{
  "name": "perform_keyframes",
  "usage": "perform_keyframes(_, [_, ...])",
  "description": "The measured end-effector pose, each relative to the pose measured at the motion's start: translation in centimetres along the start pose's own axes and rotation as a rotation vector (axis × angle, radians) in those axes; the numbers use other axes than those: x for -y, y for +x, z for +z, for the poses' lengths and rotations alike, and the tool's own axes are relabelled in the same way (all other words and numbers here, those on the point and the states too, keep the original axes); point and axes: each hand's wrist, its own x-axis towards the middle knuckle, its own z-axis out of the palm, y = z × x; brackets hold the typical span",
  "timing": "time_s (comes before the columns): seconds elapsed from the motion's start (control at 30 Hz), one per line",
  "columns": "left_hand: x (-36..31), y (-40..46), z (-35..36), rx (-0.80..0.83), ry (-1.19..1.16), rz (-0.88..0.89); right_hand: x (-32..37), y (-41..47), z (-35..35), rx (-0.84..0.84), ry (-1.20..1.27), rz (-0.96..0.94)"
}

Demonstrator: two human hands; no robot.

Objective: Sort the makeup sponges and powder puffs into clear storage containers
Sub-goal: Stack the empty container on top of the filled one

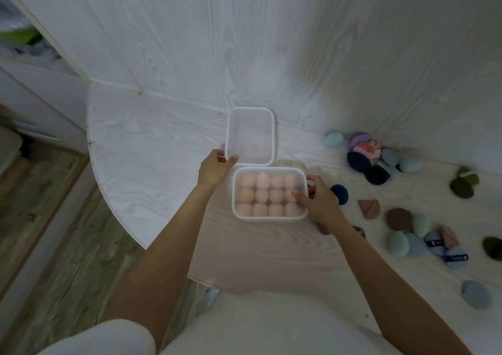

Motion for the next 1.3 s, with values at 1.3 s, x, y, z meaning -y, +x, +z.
perform_keyframes(1.3, [6.8,-13.8,0.9,-0.081,-0.257,-0.139,-2.0,-3.7,3.4,-0.017,-0.012,-0.054])
